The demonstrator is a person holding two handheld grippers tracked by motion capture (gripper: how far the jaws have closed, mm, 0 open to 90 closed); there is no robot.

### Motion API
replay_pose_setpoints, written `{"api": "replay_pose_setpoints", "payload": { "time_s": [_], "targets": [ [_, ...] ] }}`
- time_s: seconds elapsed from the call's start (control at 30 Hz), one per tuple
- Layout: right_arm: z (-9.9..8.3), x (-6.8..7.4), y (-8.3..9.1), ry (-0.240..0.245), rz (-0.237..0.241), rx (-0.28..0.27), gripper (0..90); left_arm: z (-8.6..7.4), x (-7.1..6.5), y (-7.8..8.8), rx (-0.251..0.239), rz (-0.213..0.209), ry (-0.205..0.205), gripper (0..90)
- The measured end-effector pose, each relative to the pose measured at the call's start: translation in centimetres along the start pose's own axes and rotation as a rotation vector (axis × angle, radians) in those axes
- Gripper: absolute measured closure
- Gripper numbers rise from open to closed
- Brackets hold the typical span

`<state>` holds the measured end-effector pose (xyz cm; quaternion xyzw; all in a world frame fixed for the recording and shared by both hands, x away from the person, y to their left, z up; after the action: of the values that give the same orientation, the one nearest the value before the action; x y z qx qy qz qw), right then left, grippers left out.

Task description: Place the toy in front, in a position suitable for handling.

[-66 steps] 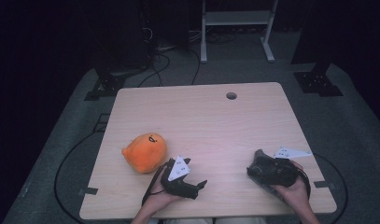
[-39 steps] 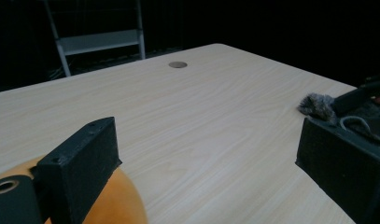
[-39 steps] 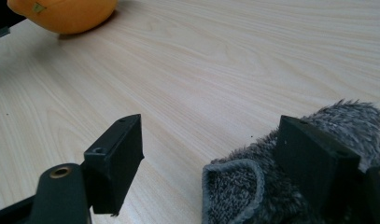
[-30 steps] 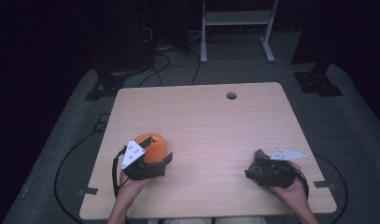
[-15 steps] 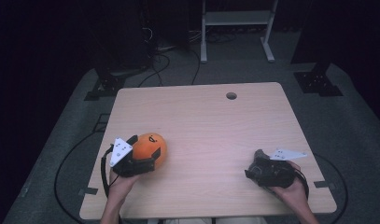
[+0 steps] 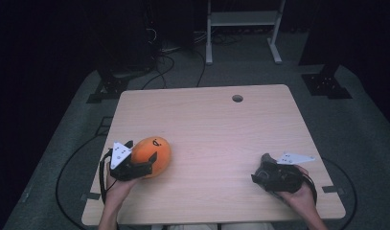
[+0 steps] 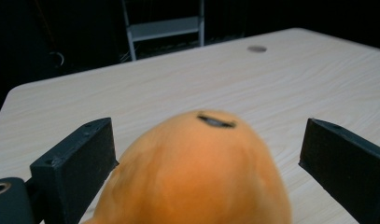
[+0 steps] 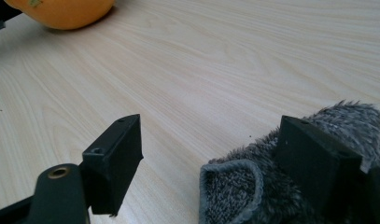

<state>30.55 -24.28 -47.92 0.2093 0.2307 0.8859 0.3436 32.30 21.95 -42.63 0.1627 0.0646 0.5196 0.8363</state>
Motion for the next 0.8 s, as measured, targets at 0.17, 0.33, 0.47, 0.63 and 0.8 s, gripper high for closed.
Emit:
{"api": "replay_pose_setpoints", "payload": {
  "time_s": [0.17,0.33,0.47,0.63,0.8],
  "targets": [
    [0.0,0.0,0.0,0.001,-0.001,-0.001,21.5,-1.0,0.2,-0.8,0.063,0.011,-0.027,3.8],
    [0.0,0.0,0.1,0.000,0.001,-0.006,21.5,-2.2,0.2,-1.6,0.100,0.026,-0.046,4.1],
    [0.0,0.1,0.1,0.007,0.000,-0.005,21.5,-2.6,0.0,-1.9,0.090,0.039,-0.070,4.1],
    [-0.1,0.1,0.0,0.010,-0.001,0.005,21.5,-2.8,-0.2,-2.1,0.099,0.056,-0.078,4.2],
    [-0.1,0.1,-0.1,0.013,0.001,0.009,21.9,-2.6,-0.4,-2.0,0.123,0.062,-0.105,10.9]
  ]
}}
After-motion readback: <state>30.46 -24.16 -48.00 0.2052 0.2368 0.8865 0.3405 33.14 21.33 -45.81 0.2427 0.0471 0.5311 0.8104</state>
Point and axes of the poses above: each handheld gripper's, and its own axes: y roughly backward along the jaws, z roughly out of its top, x roughly to its left, the point moved 3 cm from there along -y, roughly forward along the jaws
